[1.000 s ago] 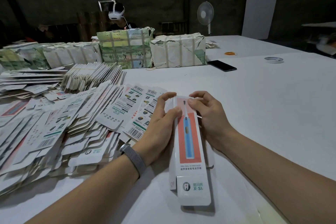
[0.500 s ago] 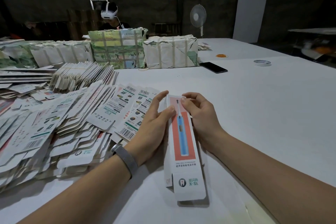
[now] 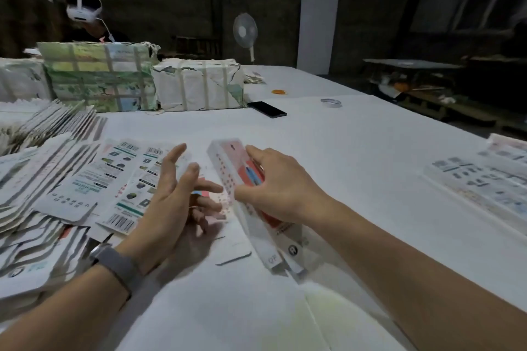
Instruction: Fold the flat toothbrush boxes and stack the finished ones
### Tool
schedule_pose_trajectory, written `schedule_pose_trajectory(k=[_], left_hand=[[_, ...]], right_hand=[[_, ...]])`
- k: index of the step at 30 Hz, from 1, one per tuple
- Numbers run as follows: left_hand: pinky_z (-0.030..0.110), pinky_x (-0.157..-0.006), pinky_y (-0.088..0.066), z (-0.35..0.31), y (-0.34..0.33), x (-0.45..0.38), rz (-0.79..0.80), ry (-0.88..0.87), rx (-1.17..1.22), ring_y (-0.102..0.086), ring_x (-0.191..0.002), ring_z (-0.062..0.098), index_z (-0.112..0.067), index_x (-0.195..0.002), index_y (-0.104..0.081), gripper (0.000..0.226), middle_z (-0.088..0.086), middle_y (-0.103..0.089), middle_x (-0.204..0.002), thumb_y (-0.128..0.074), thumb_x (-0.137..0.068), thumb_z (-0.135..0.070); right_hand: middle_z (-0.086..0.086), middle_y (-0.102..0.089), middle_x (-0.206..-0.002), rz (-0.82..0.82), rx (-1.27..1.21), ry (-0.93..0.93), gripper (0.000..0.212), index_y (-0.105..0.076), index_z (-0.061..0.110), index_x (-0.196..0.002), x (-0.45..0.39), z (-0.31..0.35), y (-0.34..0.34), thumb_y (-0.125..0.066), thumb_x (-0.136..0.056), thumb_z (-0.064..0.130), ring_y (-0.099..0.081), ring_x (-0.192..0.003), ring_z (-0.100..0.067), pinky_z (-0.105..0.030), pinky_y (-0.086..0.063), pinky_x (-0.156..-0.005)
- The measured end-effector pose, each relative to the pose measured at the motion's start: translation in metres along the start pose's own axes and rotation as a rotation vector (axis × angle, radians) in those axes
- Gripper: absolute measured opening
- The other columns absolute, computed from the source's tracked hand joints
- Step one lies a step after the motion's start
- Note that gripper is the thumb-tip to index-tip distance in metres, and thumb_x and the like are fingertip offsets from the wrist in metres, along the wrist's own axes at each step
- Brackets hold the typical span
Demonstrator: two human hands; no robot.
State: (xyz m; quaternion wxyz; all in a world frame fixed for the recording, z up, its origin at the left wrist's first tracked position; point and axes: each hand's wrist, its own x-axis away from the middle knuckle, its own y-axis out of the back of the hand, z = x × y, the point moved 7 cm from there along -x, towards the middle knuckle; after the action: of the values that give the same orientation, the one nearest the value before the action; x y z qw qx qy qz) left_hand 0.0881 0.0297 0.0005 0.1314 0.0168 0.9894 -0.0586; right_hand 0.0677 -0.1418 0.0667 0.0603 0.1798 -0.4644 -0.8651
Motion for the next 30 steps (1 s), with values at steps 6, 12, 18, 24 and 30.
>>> schedule_pose_trajectory(k=[6, 12, 18, 24, 30], left_hand=[[0.026, -0.041, -0.043, 0.014, 0.008, -0.006, -0.025, 0.017, 0.008, -0.057, -0.05, 0.015, -0.049, -0.111, -0.061, 0.02, 0.006, -0.069, -0.073, -0.049, -0.104, -0.034], [0.029, -0.042, -0.045, 0.023, 0.014, -0.015, -0.038, 0.025, -0.028, -0.053, -0.041, 0.011, -0.043, -0.112, -0.065, 0.02, 0.004, -0.067, -0.066, -0.051, -0.099, -0.038], [0.036, -0.046, -0.045, 0.018, 0.013, -0.013, -0.029, 0.064, -0.009, -0.049, -0.04, 0.016, -0.039, -0.115, -0.065, 0.041, 0.008, -0.065, -0.067, -0.058, -0.078, -0.056], [0.032, -0.045, -0.043, 0.014, 0.009, -0.01, -0.044, 0.049, 0.006, -0.047, -0.037, 0.018, -0.036, -0.109, -0.066, 0.027, 0.007, -0.063, -0.064, -0.05, -0.089, -0.047], [0.024, -0.039, -0.039, 0.003, -0.001, 0.001, -0.037, 0.048, 0.031, -0.048, -0.04, 0.019, -0.031, -0.101, -0.068, 0.021, 0.01, -0.062, -0.064, -0.052, -0.091, -0.04]], right_hand=[[0.002, -0.047, -0.1, -0.023, 0.391, -0.357, 0.035, -0.054, 0.02, -0.101, 0.04, -0.123, 0.092, -0.06, -0.085, 0.051, -0.052, -0.085, -0.017, -0.033, -0.04, -0.066], [0.002, -0.044, -0.094, -0.016, 0.696, -0.646, 0.027, -0.057, 0.022, -0.089, 0.102, -0.235, 0.155, -0.057, -0.085, 0.048, -0.046, -0.107, -0.029, -0.037, -0.044, -0.081], [-0.002, -0.049, -0.129, -0.078, 0.885, -0.684, 0.048, -0.054, 0.034, -0.134, 0.111, -0.283, 0.191, -0.049, -0.092, 0.055, -0.041, -0.121, -0.029, -0.04, -0.041, -0.092], [-0.002, -0.05, -0.129, -0.181, 0.901, -0.623, 0.046, -0.05, 0.029, -0.138, 0.094, -0.279, 0.189, -0.05, -0.094, 0.043, -0.043, -0.118, -0.027, -0.039, -0.04, -0.095], [0.011, -0.051, -0.111, -0.165, 0.419, -0.341, 0.034, -0.058, 0.032, -0.126, 0.044, -0.182, 0.1, -0.054, -0.093, 0.041, -0.05, -0.114, -0.017, -0.038, -0.044, -0.094]])
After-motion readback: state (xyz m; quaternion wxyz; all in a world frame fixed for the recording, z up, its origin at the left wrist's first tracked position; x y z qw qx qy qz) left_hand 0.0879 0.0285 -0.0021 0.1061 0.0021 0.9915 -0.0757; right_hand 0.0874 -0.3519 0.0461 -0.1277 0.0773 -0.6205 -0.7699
